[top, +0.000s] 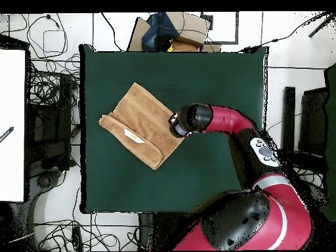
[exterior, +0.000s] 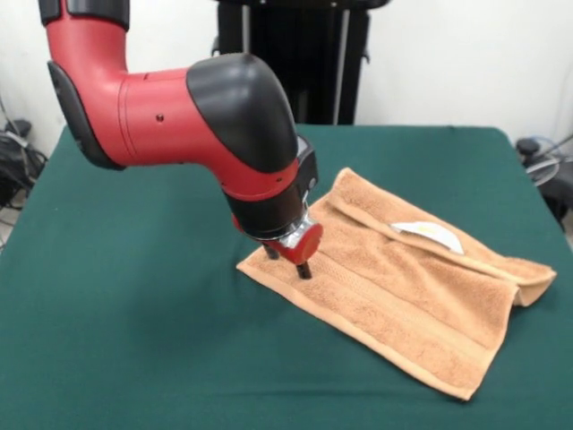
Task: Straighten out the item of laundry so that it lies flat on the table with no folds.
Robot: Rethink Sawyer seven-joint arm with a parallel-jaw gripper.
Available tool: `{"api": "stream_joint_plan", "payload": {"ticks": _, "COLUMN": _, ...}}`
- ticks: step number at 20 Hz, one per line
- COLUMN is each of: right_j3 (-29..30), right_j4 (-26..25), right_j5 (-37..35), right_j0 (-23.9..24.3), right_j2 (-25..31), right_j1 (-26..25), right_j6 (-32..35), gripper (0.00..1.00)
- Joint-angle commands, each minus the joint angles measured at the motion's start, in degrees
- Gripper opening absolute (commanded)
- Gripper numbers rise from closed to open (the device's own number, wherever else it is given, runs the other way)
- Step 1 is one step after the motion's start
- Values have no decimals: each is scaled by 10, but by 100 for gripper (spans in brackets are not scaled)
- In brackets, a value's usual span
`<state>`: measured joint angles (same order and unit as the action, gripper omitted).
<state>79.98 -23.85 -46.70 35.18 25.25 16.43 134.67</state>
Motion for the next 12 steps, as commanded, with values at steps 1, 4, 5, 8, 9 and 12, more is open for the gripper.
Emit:
{"api": "stream_joint_plan", "payload": {"ticks": 1, "right_j3": -81, "right_j4": -293, "right_j5": 387, "right_j0": 47, "right_j2": -87, "right_j1": -240, "right_j6": -130, "gripper": 100}}
{"api": "stream_joint_plan", "payload": {"ticks": 4, "right_j3": -67, "right_j4": -317, "right_j5": 376, "right_j0": 68, "right_j2": -62, "right_j1": -239, "right_j6": -161, "gripper": 100}}
{"api": "stream_joint_plan", "payload": {"ticks": 5, "right_j3": -63, "right_j4": -322, "right_j5": 376, "right_j0": 75, "right_j2": -56, "right_j1": -240, "right_j6": -166, "gripper": 100}}
{"api": "stream_joint_plan", "payload": {"ticks": 8, "right_j3": -56, "right_j4": -345, "right_j5": 378, "right_j0": 89, "right_j2": -44, "right_j1": -240, "right_j6": -165, "gripper": 100}}
{"api": "stream_joint_plan", "payload": {"ticks": 9, "right_j3": -55, "right_j4": -351, "right_j5": 379, "right_j0": 90, "right_j2": -45, "right_j1": -239, "right_j6": -155, "gripper": 100}}
{"api": "stream_joint_plan", "payload": {"ticks": 12, "right_j3": -61, "right_j4": -372, "right_j5": 393, "right_j0": 67, "right_j2": -72, "right_j1": -231, "right_j6": -91, "gripper": 100}}
